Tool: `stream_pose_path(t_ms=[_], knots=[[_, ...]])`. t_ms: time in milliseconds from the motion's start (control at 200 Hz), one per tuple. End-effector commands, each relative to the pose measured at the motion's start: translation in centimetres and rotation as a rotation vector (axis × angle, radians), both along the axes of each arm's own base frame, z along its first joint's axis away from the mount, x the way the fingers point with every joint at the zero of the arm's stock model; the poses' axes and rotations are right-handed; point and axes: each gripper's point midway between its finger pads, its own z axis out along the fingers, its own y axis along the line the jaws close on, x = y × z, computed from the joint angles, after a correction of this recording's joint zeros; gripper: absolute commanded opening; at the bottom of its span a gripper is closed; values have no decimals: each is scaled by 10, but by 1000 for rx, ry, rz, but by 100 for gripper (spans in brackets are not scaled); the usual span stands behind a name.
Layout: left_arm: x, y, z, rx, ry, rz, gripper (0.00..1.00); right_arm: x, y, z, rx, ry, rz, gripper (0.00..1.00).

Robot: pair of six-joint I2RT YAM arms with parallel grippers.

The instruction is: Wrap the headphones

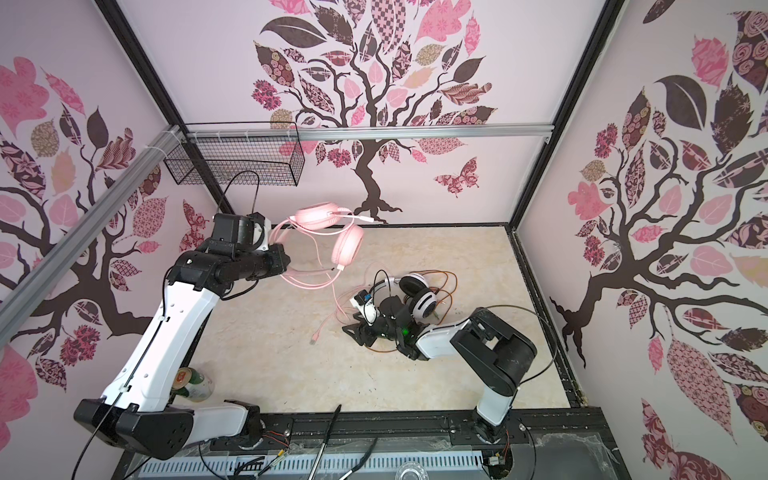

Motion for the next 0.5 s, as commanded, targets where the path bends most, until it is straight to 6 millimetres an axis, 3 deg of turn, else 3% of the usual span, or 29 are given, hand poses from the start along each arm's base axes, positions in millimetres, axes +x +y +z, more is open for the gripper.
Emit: stream_pose_path(t_ms=[0,250,495], knots=[[0,-4,31,-62,-100,-9,0,14,3,-16,-42,9,-47,60],[1,-6,33,-72,-102,-12,0,14,23,-12,75,-25,23,53],[2,-7,35,-75,-103,-17,0,14,21,-4,231,-118,5,38]])
